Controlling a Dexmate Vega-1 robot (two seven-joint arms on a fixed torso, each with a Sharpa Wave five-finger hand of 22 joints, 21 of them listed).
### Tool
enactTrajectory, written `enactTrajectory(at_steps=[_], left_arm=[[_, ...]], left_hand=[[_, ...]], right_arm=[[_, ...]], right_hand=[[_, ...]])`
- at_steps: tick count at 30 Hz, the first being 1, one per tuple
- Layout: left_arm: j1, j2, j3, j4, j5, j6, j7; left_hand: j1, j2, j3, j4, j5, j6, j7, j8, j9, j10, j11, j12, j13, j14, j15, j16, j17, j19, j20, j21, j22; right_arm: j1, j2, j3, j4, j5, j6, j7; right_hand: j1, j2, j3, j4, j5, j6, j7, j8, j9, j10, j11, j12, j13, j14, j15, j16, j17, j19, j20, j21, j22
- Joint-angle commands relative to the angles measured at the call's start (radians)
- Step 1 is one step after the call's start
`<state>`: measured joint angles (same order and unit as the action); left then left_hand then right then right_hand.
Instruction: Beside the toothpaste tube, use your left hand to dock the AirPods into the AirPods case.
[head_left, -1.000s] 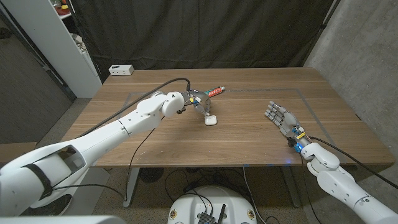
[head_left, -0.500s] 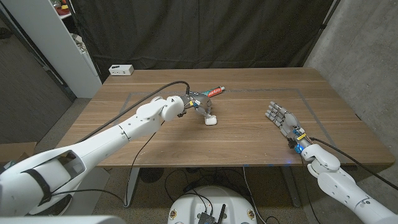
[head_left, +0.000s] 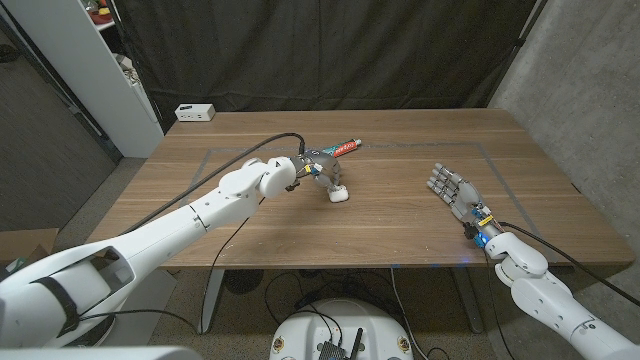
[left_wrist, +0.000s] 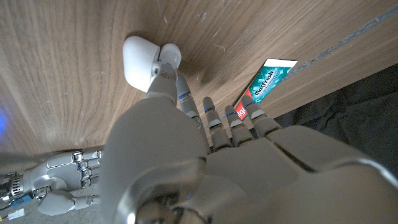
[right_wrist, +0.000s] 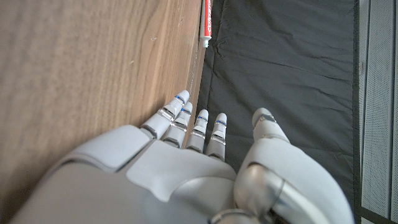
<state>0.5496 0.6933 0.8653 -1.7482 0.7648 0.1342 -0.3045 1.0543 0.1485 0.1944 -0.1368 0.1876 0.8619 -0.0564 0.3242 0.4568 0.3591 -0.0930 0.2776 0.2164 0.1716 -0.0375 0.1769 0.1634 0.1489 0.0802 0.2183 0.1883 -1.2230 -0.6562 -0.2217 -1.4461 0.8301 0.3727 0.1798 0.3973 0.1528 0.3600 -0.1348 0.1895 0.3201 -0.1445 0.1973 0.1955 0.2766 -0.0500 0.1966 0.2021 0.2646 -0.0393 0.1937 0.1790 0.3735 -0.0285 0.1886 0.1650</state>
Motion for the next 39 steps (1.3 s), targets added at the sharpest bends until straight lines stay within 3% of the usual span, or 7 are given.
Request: enactTrajectory(at_steps=[1,39], left_arm=[[0.001,0.001,0.003,-0.02,0.018,0.02,-0.033],[0.0,0.017,-0.011,-0.03,0.035,0.012,-0.054]], left_hand=[[0.01,-0.002,0.0,0.002,-0.003,0.001,-0.001,-0.003,0.0,0.0,0.0,-0.002,0.004,0.01,-0.104,0.001,0.0,0.0,0.0,0.004,0.006],[0.009,0.002,0.0,0.004,-0.002,0.014,-0.002,-0.013,-0.003,0.004,-0.004,-0.005,0.005,0.012,-0.107,0.0,0.0,-0.002,0.0,0.005,0.006]], right_arm=[[0.0,0.002,0.003,0.011,0.008,0.002,0.011],[-0.001,0.005,-0.001,0.011,0.005,0.002,0.012]], right_hand=[[-0.003,-0.003,-0.001,-0.005,0.0,0.006,0.002,0.0,0.003,0.003,0.004,0.005,0.003,0.003,-0.09,0.004,0.002,0.002,0.004,0.002,0.005],[-0.003,-0.002,-0.002,-0.005,0.0,0.004,0.001,-0.001,0.003,0.001,0.004,0.004,0.003,0.002,-0.09,0.003,0.001,0.001,0.006,0.002,0.005]])
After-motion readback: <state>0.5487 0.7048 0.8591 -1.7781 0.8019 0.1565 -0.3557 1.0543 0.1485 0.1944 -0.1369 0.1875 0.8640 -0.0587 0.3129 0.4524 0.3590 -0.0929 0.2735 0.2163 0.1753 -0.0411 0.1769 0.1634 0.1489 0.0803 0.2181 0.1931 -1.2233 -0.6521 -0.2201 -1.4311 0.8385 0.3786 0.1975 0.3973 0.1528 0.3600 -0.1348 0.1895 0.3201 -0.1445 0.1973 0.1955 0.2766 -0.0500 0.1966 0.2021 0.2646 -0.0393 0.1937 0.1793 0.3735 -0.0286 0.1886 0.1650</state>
